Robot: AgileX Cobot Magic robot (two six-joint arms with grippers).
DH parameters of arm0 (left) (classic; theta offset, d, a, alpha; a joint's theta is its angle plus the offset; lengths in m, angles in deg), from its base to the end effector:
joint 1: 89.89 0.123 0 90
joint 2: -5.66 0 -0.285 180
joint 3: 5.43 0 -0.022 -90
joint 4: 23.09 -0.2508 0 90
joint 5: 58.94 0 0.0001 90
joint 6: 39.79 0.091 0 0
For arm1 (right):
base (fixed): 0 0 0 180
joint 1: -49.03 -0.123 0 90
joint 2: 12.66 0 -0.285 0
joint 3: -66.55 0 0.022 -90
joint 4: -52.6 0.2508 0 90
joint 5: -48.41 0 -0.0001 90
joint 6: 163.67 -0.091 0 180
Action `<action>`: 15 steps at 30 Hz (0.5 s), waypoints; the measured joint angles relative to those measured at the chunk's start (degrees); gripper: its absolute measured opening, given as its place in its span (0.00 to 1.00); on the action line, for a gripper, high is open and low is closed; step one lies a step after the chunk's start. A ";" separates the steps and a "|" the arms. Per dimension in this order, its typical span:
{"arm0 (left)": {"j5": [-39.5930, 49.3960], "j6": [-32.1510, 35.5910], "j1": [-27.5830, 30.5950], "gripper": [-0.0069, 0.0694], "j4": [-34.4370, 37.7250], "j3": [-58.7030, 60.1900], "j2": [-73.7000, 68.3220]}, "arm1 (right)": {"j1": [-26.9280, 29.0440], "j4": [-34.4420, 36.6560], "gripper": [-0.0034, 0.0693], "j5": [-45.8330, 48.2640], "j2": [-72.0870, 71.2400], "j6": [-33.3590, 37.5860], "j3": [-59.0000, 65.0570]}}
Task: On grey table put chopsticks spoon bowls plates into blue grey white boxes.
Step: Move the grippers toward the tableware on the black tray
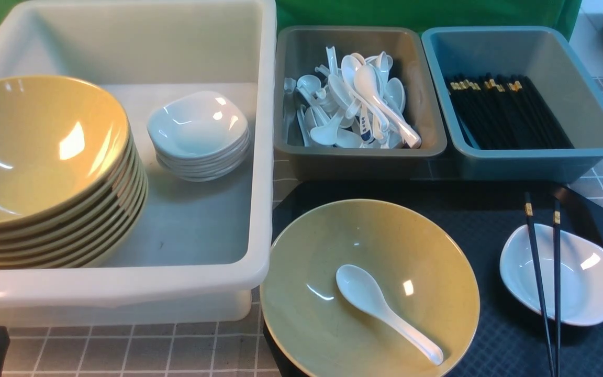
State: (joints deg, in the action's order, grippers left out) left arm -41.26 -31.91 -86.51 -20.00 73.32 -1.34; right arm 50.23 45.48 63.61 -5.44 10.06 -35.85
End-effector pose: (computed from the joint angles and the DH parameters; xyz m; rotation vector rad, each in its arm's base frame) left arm 0.0541 0.0017 0.1771 0.0362 1.8053 0.0886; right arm 0.0546 -0.0041 0.1876 0.0329 1.7436 -0.0514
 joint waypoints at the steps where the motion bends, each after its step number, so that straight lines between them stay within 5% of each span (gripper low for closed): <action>1: -0.23 -0.15 0.00 0.08 0.83 0.00 0.00 | 0.00 0.00 0.37 -0.05 0.00 0.00 0.00; 4: -1.64 -2.19 0.00 0.08 6.11 0.00 0.00 | 0.00 0.06 0.37 -0.04 0.00 -0.21 0.00; 9: -2.10 -12.06 0.00 0.08 25.82 0.00 0.00 | 0.00 2.19 0.37 -0.04 0.00 -7.64 0.00; 15: -2.63 -21.98 0.00 0.08 50.73 0.00 0.00 | 0.00 18.24 0.37 -0.11 0.00 -33.50 0.00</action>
State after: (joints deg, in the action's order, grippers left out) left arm -43.89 -53.89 -86.51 30.73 73.32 -1.34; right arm 50.23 63.72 63.50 -5.44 -23.44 -35.85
